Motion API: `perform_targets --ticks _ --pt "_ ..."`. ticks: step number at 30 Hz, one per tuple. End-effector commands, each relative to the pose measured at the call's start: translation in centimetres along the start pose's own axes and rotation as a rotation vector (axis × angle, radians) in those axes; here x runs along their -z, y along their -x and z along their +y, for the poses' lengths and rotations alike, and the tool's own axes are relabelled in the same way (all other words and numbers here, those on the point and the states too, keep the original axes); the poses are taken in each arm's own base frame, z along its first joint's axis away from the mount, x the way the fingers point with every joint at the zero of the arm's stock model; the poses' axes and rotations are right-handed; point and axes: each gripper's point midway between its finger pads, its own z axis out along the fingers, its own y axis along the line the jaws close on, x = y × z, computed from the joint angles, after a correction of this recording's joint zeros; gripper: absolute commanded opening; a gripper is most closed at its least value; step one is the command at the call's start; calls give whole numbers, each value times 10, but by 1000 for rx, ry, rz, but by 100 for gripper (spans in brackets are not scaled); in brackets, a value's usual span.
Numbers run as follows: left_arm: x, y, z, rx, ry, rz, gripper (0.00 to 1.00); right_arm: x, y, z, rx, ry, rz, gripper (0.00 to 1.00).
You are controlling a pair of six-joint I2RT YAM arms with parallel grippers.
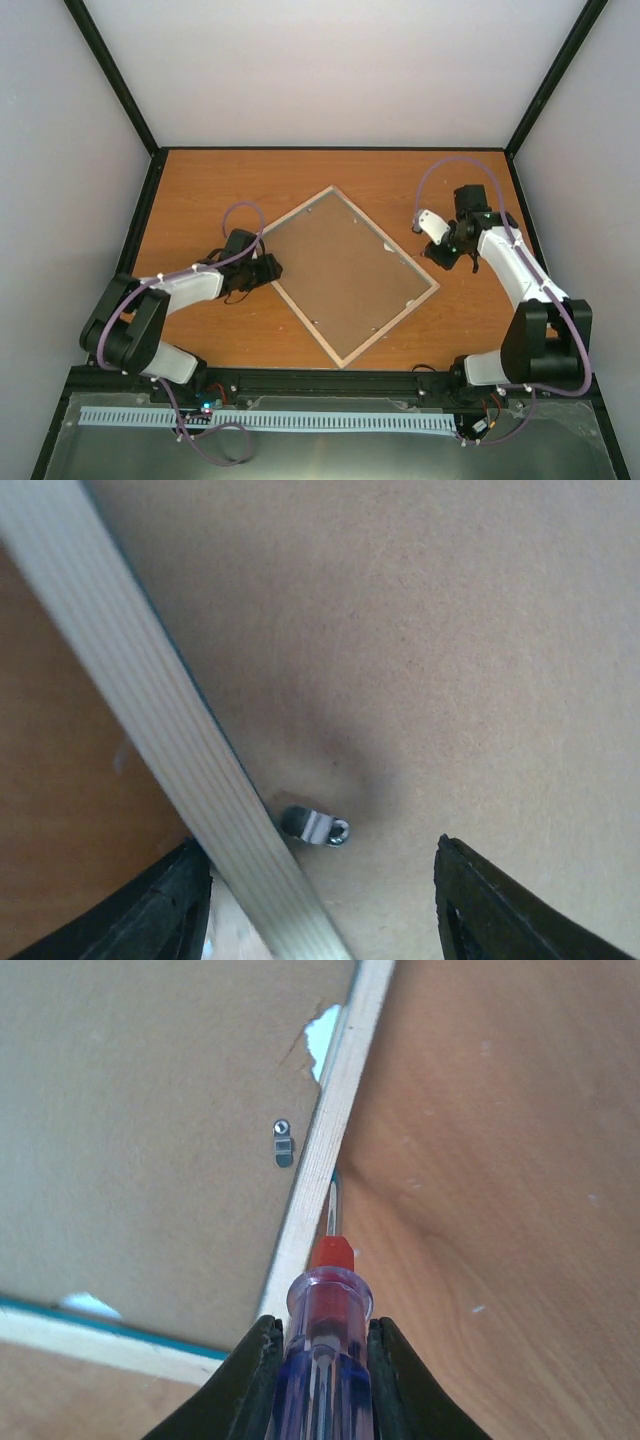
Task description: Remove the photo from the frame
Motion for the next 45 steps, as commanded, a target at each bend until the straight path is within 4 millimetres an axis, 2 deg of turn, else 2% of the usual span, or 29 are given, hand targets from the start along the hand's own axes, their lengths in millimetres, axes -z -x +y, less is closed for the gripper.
perform_targets --ticks 1,5,10,14,18,22,25,29,33,36,40,45 --pt "-9 36 -11 -85 25 -61 61 11 -17 79 66 233 57 3" --pt "-19 48 -23 -108 8 -57 60 23 -19 109 133 285 65 3" --pt "-30 50 -35 -123 -40 -31 56 36 -17 139 182 364 51 3" --pt "-34 46 -41 -132 -81 -4 52 42 -12 152 199 404 27 3" --pt "-30 45 -34 -139 -48 -12 48 46 -7 153 195 416 17 3" --pt "-17 41 -20 -151 20 -21 48 52 -3 135 216 330 43 3" --pt "-9 30 -13 -154 29 -6 47 60 9 121 223 262 26 3" --pt "-3 12 -3 -142 21 18 43 65 32 106 186 226 -8 3" --pt "1 -2 2 -127 5 33 42 64 63 98 144 220 -74 3" --pt "1 -9 7 -115 7 38 39 60 94 103 147 221 -121 3" --pt "2 -17 13 -102 8 39 36 53 146 117 115 261 -239 3" --pt "4 -26 17 -90 1 46 32 33 198 134 58 329 -317 3"
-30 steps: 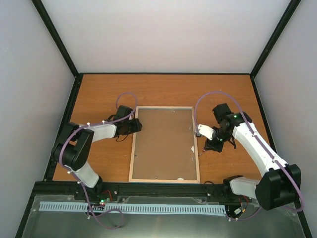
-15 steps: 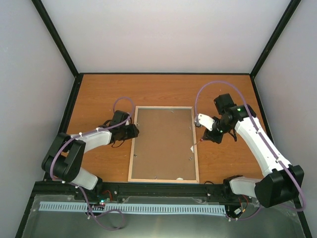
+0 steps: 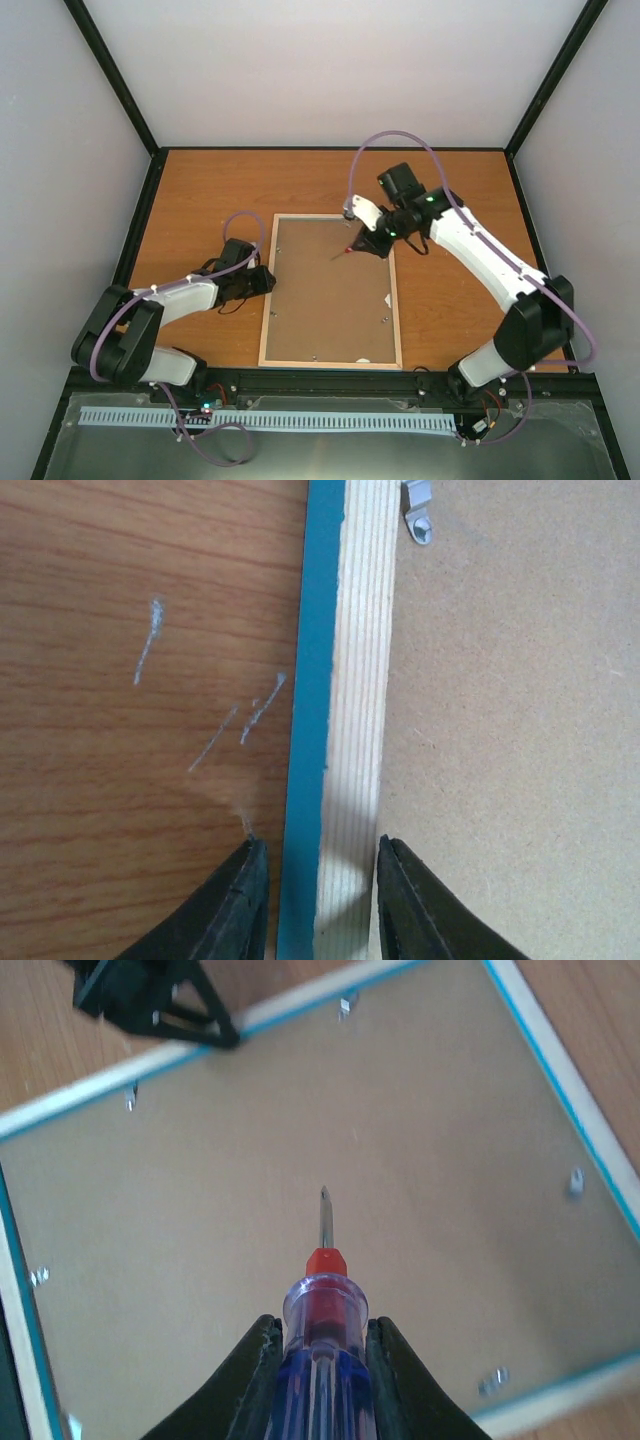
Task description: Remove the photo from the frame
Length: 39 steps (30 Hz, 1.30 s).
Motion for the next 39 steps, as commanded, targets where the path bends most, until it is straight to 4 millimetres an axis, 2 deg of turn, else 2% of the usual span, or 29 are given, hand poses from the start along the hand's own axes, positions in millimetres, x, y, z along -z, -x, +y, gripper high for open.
perform_targets --ticks 1,5,10,15,20,25,30,32,35,39 --pt "0 -15 3 18 -2 27 31 -22 61 -3 -63 33 -159 3" --pt "0 -20 5 19 -4 31 29 -55 84 -4 -73 54 -156 3" --pt "-1 -22 5 22 -11 32 27 -91 102 -1 -87 128 -145 3" --pt "-2 -23 4 23 -14 31 24 -127 109 -4 -111 143 -93 3" --pt "-3 -24 2 23 -18 34 21 -146 112 -14 -144 118 -63 3" --pt "-5 -25 2 26 -20 37 19 -154 109 -24 -165 72 -38 3" --pt "-7 -26 3 27 -15 40 18 -153 100 -35 -186 -1 1 3" --pt "-8 -26 4 24 -13 40 18 -148 97 -35 -192 -18 14 3" --pt "-8 -24 3 15 -9 37 18 -137 95 -26 -189 8 17 3" --pt "-9 -16 1 -11 3 23 16 -111 96 -13 -180 25 -10 3"
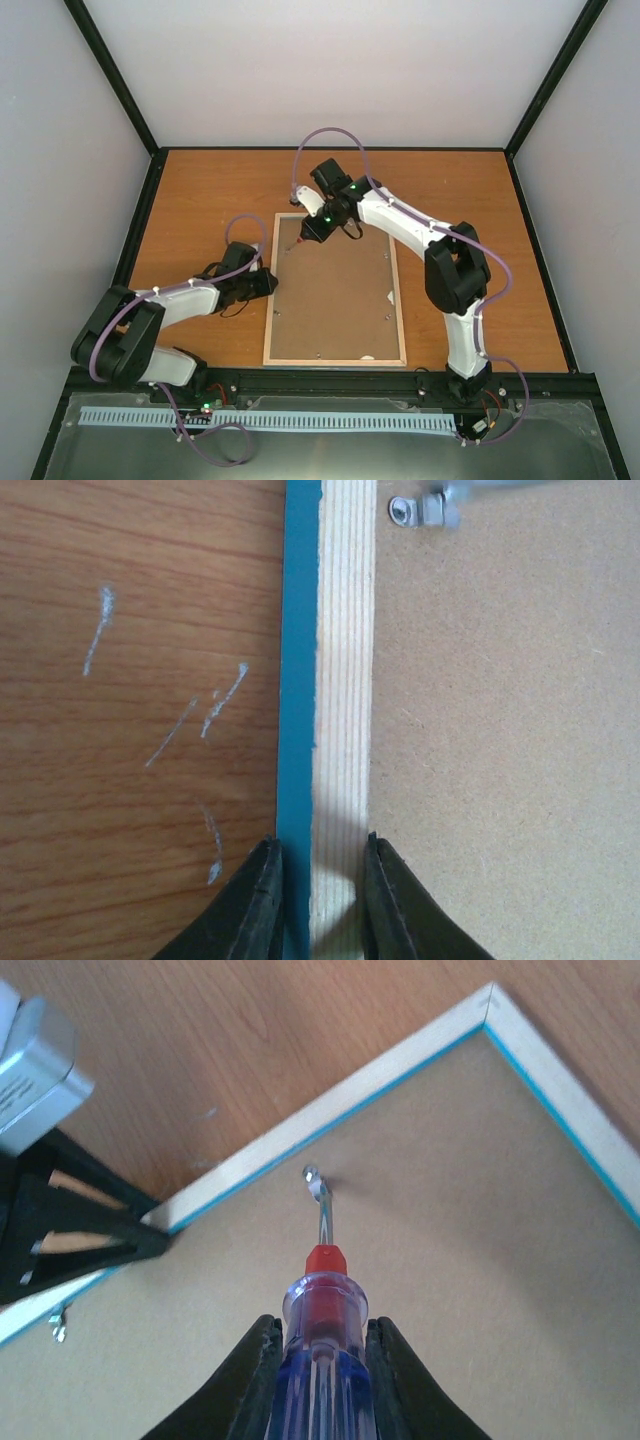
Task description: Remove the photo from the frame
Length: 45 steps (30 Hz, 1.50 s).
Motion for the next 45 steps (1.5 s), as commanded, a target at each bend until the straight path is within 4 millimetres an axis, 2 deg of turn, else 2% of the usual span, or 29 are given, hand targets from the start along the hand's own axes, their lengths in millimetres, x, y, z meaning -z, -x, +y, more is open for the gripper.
perform_targets --ticks 1,7,11,14,16,18,20,25,28,32,34,39,45 --pt "-7 -6 5 -14 41 46 15 42 -3 18 11 -8 -21 3" --pt "-15 17 -4 -89 67 24 13 83 -16 28 48 -17 -74 3" --pt "-21 34 -15 -145 59 6 13 94 -37 25 70 -59 -82 3" --pt "-26 50 -26 -183 47 -11 15 105 -47 30 99 -54 -104 3" --pt "-24 59 -31 -197 52 -21 22 109 -54 36 121 -39 -113 3" --pt "-17 67 -36 -202 56 -42 37 113 -60 40 144 -35 -126 3" --pt "-6 72 -41 -192 52 -63 46 114 -65 43 166 -35 -138 3" --pt "22 49 -24 -123 101 -33 51 110 -81 61 211 46 -172 3" --pt "35 20 -21 -105 77 9 50 105 -88 71 219 113 -185 3" --pt "50 -16 -28 -103 21 46 48 99 -94 76 228 146 -195 3" --pt "53 -31 -33 -58 -13 79 48 99 -94 78 230 152 -206 3" --pt "57 -52 -14 16 101 107 47 101 -94 83 235 176 -225 3" --pt "45 -75 -10 21 103 164 42 99 -98 83 238 178 -223 3"
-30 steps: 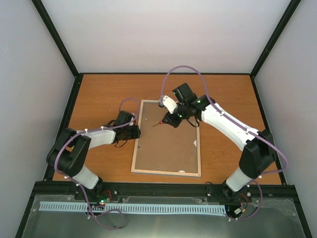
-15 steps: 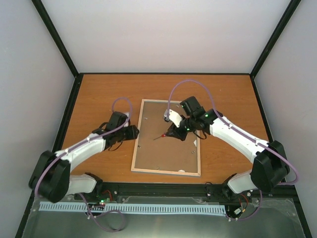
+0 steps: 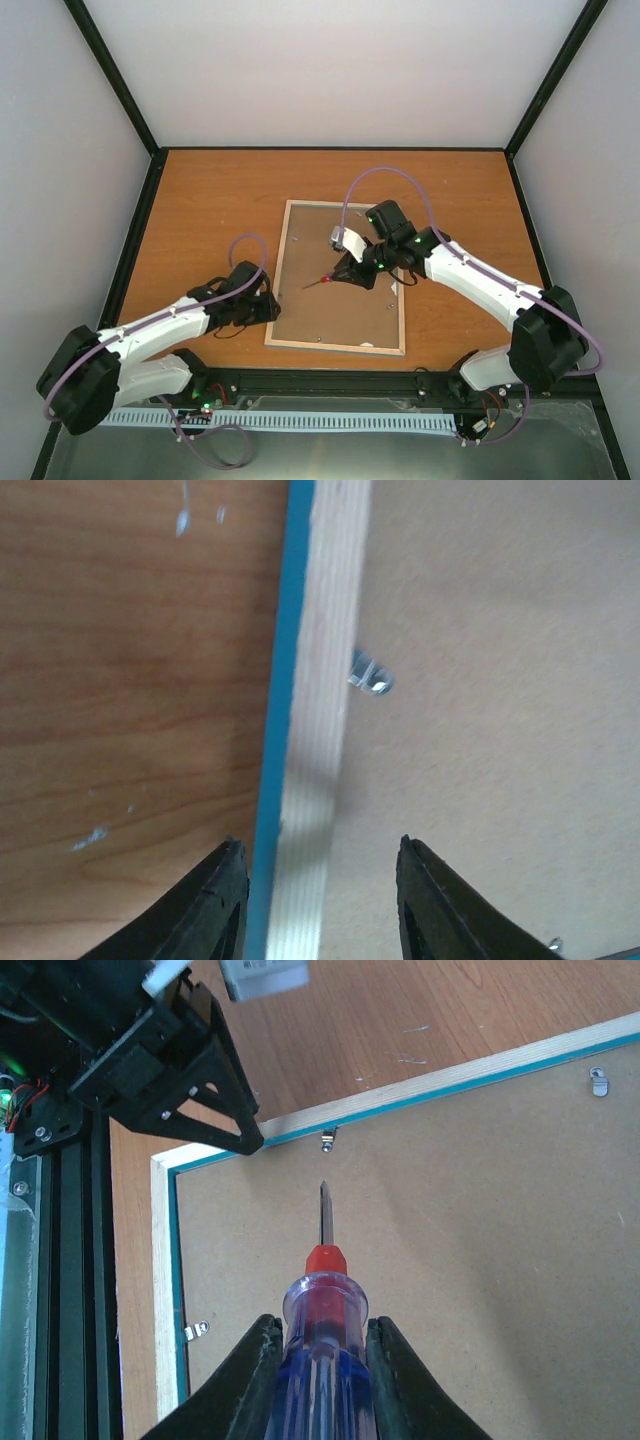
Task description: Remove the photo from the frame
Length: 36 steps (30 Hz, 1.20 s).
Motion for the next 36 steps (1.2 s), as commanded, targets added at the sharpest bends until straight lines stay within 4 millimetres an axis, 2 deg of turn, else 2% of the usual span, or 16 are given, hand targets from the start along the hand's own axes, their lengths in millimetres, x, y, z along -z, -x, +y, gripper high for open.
perform_targets --ticks 1,7,14,22,36 --pt "-10 -15 5 37 31 41 41 5 9 3 46 6 -53 3" --pt "-22 -19 1 17 32 57 29 5 7 3 48 -2 -52 3" --pt "-30 -16 -14 -11 -1 40 7 4 5 -3 37 -33 -40 3" --pt "-41 -18 -33 -33 -33 46 3 -10 7 -8 5 -19 25 3" --pt "-45 -22 -31 -7 -42 44 1 -33 10 -9 -15 3 104 3"
